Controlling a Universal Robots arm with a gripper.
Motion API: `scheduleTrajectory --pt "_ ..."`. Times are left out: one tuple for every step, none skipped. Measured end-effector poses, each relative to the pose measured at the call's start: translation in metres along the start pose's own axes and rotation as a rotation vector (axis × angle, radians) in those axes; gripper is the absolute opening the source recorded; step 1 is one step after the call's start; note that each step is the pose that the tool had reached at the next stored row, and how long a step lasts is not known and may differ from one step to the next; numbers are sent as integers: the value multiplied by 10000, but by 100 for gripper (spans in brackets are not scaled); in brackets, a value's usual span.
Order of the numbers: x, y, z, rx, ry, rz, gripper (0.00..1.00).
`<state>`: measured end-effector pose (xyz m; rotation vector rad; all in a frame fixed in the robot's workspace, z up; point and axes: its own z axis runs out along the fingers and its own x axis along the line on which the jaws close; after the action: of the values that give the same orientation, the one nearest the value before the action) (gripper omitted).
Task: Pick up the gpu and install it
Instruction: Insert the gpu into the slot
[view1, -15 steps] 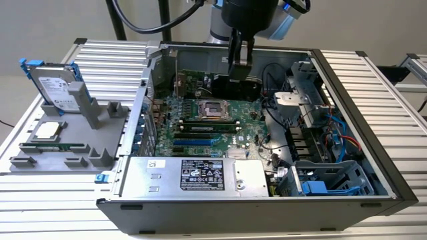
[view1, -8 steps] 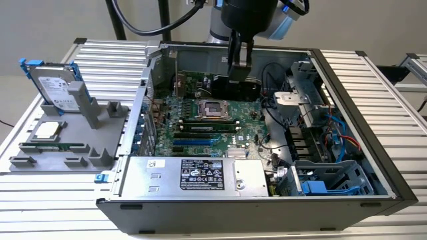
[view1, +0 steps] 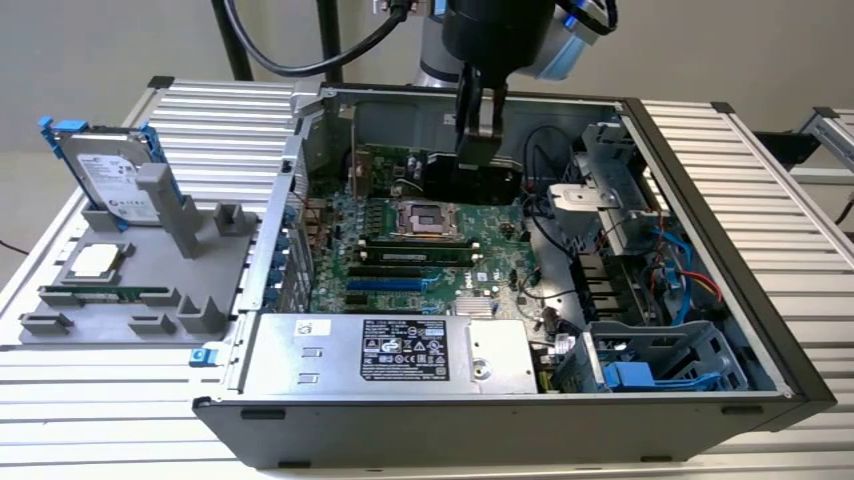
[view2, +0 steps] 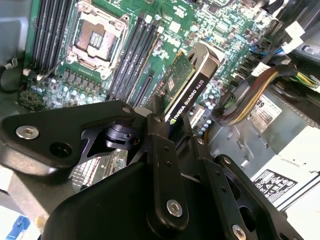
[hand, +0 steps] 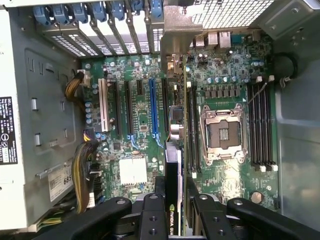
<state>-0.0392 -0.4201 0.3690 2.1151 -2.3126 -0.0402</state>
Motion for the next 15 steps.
scheduleTrajectory --pt "0 0 3 0 -1 0 0" --pt "0 0 6 0 0 0 0" --pt "0 0 9 0 -1 0 0" --pt "0 0 12 0 0 0 0" --pt "0 0 15 0 -1 0 0" --pt "0 0 18 0 -1 0 0" --pt "0 0 21 0 0 0 0" --pt "0 0 24 0 0 0 0" --pt "0 -1 27 0 -1 0 0" --pt "0 -1 30 0 0 0 0" --pt "0 -1 33 0 -1 0 0" --pt "0 -1 36 0 -1 0 0" --pt "0 -1 39 0 -1 0 0" --pt "0 -1 43 0 -1 0 0" --pt "0 -1 45 0 -1 0 0"
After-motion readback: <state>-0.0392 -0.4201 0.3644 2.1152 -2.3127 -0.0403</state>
